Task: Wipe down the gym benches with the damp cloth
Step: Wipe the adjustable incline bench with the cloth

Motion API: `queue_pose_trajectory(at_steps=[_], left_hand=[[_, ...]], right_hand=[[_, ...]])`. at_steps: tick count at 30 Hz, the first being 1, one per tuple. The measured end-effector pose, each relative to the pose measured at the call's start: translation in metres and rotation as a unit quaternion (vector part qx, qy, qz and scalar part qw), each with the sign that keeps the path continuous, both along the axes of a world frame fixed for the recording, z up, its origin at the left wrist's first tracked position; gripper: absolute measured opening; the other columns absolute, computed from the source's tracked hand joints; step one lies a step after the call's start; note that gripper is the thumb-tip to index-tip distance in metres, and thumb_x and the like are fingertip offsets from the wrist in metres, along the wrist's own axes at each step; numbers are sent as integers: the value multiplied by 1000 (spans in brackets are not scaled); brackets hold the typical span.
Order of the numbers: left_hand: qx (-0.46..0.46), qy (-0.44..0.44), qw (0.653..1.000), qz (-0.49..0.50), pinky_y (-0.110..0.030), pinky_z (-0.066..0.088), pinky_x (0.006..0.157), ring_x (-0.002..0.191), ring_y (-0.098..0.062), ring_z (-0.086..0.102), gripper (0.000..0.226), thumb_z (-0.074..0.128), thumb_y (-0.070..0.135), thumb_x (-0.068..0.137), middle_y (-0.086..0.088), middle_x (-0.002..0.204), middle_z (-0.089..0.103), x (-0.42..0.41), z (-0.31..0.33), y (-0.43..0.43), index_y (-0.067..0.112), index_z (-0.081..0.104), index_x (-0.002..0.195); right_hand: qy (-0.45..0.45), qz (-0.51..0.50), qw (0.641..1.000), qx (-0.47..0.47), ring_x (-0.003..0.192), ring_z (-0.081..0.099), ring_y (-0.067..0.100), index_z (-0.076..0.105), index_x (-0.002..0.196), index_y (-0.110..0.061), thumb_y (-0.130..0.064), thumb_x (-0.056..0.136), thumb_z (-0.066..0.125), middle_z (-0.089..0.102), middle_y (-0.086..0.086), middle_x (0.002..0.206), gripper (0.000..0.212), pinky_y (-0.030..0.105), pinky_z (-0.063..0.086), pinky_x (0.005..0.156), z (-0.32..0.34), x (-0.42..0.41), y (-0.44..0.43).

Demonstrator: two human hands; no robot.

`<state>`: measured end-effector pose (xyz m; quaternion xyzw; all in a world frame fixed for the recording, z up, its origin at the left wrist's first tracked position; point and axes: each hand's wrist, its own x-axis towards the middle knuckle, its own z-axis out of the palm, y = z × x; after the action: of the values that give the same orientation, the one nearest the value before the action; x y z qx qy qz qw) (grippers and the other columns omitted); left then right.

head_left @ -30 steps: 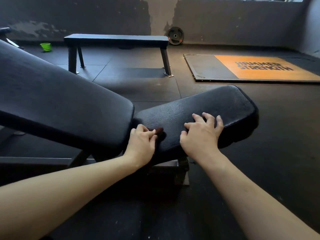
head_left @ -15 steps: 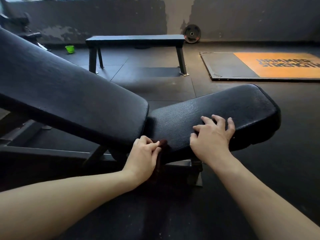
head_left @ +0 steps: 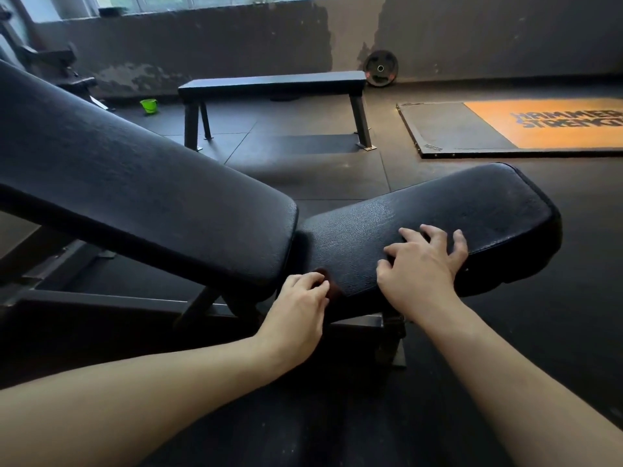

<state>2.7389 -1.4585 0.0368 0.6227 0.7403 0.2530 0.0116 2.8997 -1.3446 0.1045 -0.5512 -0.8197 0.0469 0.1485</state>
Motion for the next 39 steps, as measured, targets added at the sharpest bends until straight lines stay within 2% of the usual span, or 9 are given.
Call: queue_pose_trajectory(at_steps=[3, 7, 11, 15, 20, 24, 31, 35, 39], left_hand=[[0, -28, 999, 20, -21, 32, 110, 122, -26, 51, 25, 57, 12, 101, -4, 136, 61, -4, 3, 20, 9, 73, 119], [28, -48, 998, 27, -30, 43, 106, 114, -28, 55, 24, 58, 9, 100, -5, 129, 65, -11, 2, 45, 14, 77, 114], [33, -40, 997, 57, -33, 44, 105, 116, -29, 55, 26, 55, 10, 102, -5, 131, 64, -19, 1, 72, 9, 76, 116], [4, -85, 989, 122, -32, 41, 105, 118, -29, 54, 28, 52, 16, 104, -3, 134, 62, -27, 10, 99, 10, 73, 121], [-27, -45, 996, 69, -31, 32, 114, 124, -31, 48, 32, 50, 19, 103, -5, 143, 55, -12, 13, 66, 9, 68, 128], [-26, -3, 999, 27, -24, 31, 108, 116, -29, 47, 32, 53, 10, 99, -2, 140, 55, -10, 7, 50, 12, 68, 127], [-21, -33, 996, 85, -26, 35, 104, 121, -30, 45, 35, 49, 3, 97, -2, 139, 56, -26, 3, 103, 10, 70, 124], [-71, -22, 986, 151, -29, 36, 106, 121, -35, 47, 36, 45, 8, 99, -10, 136, 56, -46, 15, 155, 7, 65, 130], [-98, 0, 979, 177, -33, 38, 106, 122, -32, 53, 32, 44, 9, 99, -13, 130, 60, -57, 28, 187, 6, 62, 126]], right_hand=[[-10, 0, 1000, -1, 150, 17, 24, 74, 120, -36, -43, 96, 54, 46, -9, 155, 31, 56, -6, 123, 0, -4, 1], [-14, -2, 1000, 3, 150, 18, 24, 73, 120, -35, -44, 96, 54, 46, -9, 155, 32, 56, -6, 123, -2, -10, 2], [-16, -5, 1000, 2, 150, 18, 23, 73, 121, -37, -44, 96, 54, 45, -10, 156, 32, 56, -5, 123, -3, -13, 3], [-14, -5, 1000, 4, 150, 17, 22, 72, 123, -37, -43, 96, 53, 44, -11, 157, 33, 55, -5, 123, -3, -12, 1], [-33, 0, 999, 4, 151, 16, 24, 70, 126, -35, -44, 97, 53, 41, -8, 159, 35, 56, -4, 124, -3, -12, -1], [-39, 10, 999, 4, 151, 17, 25, 72, 124, -32, -44, 96, 52, 43, -7, 158, 36, 55, -3, 123, -4, -21, -6], [-33, 3, 999, -17, 151, 16, 22, 72, 124, -34, -46, 97, 52, 42, -10, 158, 36, 53, -1, 124, -3, -31, -1], [-27, 4, 999, -19, 151, 16, 22, 72, 124, -35, -46, 97, 51, 41, -11, 158, 36, 53, -3, 123, -5, -33, 0], [-25, 5, 1000, -12, 151, 16, 22, 72, 123, -36, -45, 97, 50, 41, -12, 158, 35, 51, -5, 121, -7, -32, 1]])
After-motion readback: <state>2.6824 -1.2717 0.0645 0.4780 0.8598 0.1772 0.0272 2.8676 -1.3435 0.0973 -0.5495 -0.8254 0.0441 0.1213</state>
